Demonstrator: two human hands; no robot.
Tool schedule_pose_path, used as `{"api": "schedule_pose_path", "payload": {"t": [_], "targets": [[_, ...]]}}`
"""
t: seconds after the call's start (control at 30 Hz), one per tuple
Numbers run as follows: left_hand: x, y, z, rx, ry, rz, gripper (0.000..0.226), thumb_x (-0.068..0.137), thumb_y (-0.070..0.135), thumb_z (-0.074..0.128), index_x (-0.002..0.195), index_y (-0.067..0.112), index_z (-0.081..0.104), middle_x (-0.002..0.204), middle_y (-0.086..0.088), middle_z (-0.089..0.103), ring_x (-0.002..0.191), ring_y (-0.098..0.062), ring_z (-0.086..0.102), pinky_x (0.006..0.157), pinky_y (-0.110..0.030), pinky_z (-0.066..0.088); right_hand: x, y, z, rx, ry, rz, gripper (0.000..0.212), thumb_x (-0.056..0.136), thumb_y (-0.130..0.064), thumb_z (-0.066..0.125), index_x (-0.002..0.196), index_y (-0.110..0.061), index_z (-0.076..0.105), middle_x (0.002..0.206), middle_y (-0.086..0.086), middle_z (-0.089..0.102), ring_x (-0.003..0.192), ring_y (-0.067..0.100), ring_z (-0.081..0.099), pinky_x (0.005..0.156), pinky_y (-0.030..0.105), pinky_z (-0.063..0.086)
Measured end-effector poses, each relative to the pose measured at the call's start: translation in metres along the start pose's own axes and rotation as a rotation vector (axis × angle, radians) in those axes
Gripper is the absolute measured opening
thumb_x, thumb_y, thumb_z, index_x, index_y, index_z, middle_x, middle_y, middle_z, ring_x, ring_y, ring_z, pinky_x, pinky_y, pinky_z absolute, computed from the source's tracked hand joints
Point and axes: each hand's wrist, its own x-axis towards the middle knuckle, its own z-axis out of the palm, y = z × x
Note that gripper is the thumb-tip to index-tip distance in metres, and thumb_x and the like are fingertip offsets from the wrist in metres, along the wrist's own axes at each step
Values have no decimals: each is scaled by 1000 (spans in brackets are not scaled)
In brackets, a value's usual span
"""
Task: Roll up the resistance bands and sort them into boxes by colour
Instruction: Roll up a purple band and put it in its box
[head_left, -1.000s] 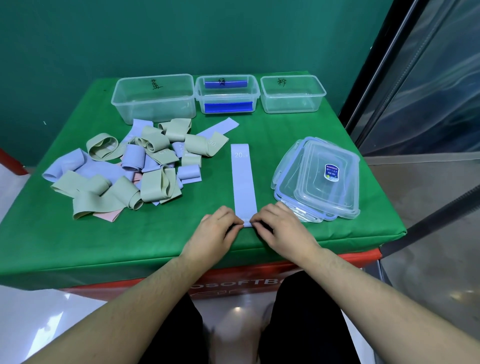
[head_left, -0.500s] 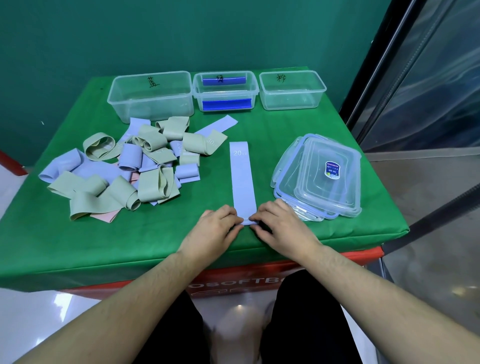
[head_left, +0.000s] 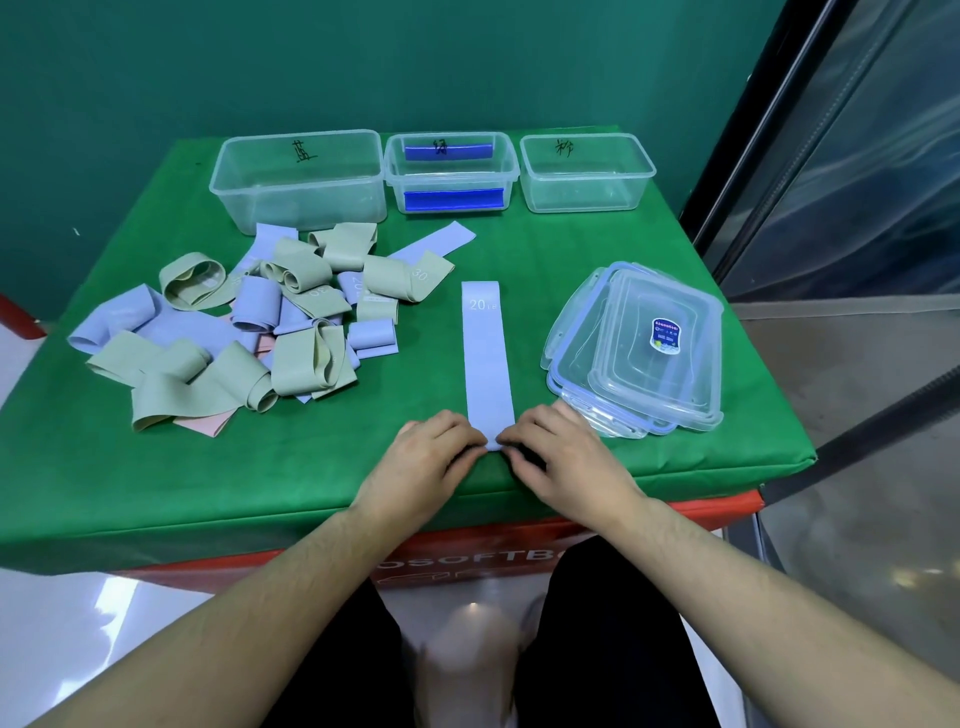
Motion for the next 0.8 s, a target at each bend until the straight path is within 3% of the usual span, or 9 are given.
{"api": "schedule_pose_path", "payload": {"t": [0.27,0.5,0.67,0.8], "targets": [[0,-2,3,55,17,-17,21,83,16,78,103,11,73,99,1,64,84,-9,50,76,-24,40,4,2,2,-20,-37,28,30,96,-36,51,107,-16,71,96,-4,60,91,18,48,84,34,46],[3,-1,0,16,10,-31,21,93,25,63,110,16,71,100,5,67,89,-10,59,76,-27,43,7,2,1,-33,2,26,24,95,-30,57,110,-18,70,97,-5,60,92,19,49,87,31,43],[6,-1,-1,4,4,-35,14,92,20,68,106,18,71,99,5,64,88,-10,58,76,-31,46,9,1,0,-23,-8,22,20,96,-30,55,105,-20,69,95,-6,60,90,20,50,85,33,44],[5,-2,2,25,50,-61,15,89,16,71,104,15,73,102,2,61,84,-10,53,74,-27,44,10,2,4,-24,31,55,15,92,-25,63,103,-17,70,96,-4,59,92,21,50,85,39,47]]}}
